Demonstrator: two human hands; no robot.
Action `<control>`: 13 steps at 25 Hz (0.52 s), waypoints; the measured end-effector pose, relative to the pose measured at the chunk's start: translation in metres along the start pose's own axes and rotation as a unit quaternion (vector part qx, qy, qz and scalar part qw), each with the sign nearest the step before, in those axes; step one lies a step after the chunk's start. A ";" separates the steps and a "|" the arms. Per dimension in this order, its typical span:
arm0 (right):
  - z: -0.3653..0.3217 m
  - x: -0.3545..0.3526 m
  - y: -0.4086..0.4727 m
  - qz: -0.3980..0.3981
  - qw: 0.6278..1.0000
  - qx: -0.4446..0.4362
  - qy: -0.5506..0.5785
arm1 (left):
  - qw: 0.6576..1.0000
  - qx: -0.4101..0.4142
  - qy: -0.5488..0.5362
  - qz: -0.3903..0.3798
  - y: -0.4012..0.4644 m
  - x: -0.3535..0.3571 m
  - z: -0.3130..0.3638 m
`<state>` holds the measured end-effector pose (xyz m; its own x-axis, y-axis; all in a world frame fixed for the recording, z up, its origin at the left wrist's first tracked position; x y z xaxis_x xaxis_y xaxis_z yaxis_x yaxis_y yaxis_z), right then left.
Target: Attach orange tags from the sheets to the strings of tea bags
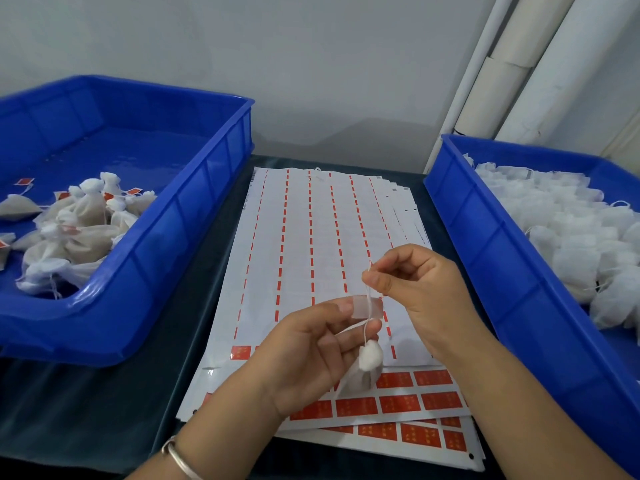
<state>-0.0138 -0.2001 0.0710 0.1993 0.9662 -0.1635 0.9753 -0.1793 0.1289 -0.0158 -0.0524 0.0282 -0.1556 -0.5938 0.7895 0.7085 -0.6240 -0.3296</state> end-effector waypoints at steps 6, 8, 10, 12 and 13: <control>-0.009 0.001 -0.002 -0.011 1.000 -0.012 0.008 | 0.998 -0.020 -0.048 0.023 0.004 0.002 -0.001; -0.011 0.001 -0.003 -0.015 1.000 -0.014 0.015 | 0.998 -0.025 -0.053 0.025 0.005 0.003 -0.002; -0.013 0.001 -0.003 -0.019 0.999 -0.017 0.022 | 0.998 -0.036 -0.056 0.022 0.006 0.003 -0.004; -0.014 0.000 -0.003 -0.019 0.999 -0.021 0.024 | 0.996 -0.049 -0.074 0.023 0.006 0.002 -0.005; -0.015 0.000 -0.003 -0.018 0.999 -0.022 0.025 | 0.995 -0.054 -0.086 0.023 0.007 0.002 -0.005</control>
<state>-0.0181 -0.1970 0.0850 0.1576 0.9803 -0.1194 0.9765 -0.1367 0.1666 -0.0149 -0.0603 0.0250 0.0024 -0.5333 0.8459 0.6331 -0.6540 -0.4141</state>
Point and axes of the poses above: each hand's wrist, its own y-axis towards the middle knuckle, its own x-axis out of the palm, z = x × y, the point moved 2 cm from there along y, towards the middle knuckle, and after that the axes turned 1 degree about x, right-handed, at the moved point
